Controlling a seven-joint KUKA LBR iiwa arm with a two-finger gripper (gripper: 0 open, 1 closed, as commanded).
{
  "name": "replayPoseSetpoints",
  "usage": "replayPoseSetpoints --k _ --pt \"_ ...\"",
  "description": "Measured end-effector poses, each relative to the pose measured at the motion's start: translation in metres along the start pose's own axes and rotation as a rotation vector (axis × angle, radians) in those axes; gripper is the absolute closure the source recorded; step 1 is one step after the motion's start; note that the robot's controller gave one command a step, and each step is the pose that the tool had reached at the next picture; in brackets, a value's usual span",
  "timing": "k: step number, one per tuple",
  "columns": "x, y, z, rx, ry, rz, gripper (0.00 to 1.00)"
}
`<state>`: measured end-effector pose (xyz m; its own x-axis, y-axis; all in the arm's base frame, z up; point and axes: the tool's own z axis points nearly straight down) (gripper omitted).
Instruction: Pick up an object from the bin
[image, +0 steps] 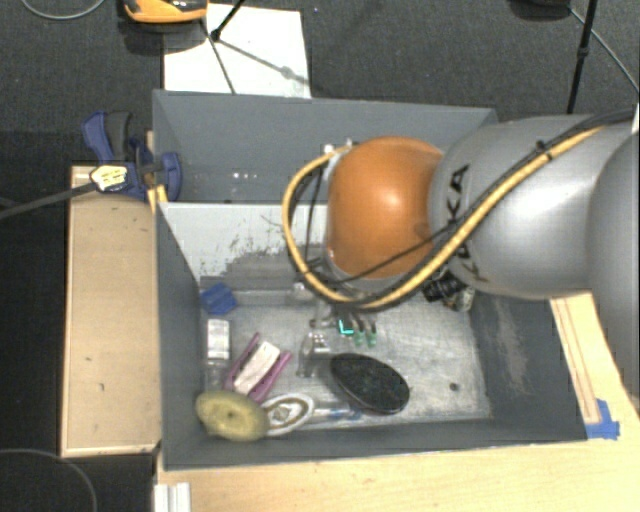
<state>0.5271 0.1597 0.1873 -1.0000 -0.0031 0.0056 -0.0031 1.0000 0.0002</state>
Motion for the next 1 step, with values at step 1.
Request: replayPoseSetpoints --k 1 --pt "0.0213 0.0587 0.1113 -0.01 -0.032 -0.157 0.0"
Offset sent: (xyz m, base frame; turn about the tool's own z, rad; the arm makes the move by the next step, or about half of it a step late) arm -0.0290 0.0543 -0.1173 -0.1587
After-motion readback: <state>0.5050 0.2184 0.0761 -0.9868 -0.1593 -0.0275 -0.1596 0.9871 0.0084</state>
